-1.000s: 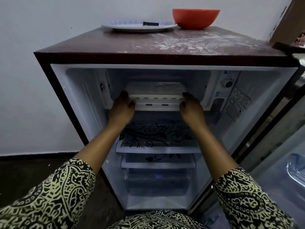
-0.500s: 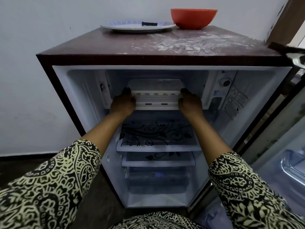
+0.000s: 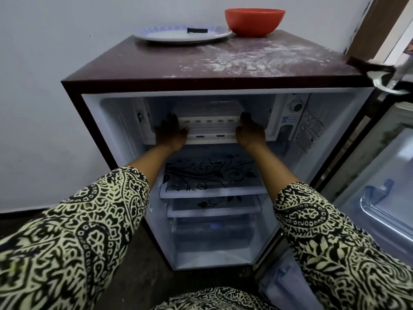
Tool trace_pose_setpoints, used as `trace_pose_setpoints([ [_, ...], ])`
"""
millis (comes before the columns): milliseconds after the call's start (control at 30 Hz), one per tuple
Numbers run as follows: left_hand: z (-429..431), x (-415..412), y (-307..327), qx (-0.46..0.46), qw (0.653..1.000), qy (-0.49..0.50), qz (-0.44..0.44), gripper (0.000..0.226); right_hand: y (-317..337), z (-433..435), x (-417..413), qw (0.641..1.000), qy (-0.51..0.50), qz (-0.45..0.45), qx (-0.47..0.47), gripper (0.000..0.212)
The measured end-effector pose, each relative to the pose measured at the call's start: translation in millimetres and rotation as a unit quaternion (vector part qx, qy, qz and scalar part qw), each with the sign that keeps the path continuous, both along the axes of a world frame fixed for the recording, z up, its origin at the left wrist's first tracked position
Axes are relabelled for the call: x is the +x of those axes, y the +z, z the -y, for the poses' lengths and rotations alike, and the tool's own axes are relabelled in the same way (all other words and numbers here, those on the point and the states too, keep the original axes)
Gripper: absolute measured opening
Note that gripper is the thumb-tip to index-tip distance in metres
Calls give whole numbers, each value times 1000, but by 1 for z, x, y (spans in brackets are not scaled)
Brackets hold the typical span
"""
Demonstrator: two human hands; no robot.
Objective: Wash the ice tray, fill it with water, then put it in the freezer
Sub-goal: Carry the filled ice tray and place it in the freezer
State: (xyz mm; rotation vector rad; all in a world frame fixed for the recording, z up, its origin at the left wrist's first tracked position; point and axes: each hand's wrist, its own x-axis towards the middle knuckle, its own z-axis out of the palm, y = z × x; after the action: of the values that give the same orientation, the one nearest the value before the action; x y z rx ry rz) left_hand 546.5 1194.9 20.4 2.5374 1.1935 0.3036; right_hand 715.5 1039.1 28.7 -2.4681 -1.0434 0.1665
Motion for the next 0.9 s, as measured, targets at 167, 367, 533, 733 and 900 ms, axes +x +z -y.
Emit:
trace_pose_setpoints([
  [167, 18, -11, 2, -45, 999, -15, -4, 79, 1, 25, -29, 998, -18, 19, 63, 57],
  [367, 78, -29, 8, -69, 985, -109, 117, 56, 5, 73, -79, 993, -50, 47, 96, 50],
  [533, 148, -49, 25, -110, 958, -188, 184, 39, 20, 133, -117, 982, -91, 39, 161, 38],
  [733, 253, -57, 50, -89, 930, -312, 174, 34, 34, 250, -156, 964, -162, 115, 177, 35],
  [900, 379, -31, 72, -14, 870, -465, 165, 36, 49, 368, -167, 930, -275, 218, 114, 37],
])
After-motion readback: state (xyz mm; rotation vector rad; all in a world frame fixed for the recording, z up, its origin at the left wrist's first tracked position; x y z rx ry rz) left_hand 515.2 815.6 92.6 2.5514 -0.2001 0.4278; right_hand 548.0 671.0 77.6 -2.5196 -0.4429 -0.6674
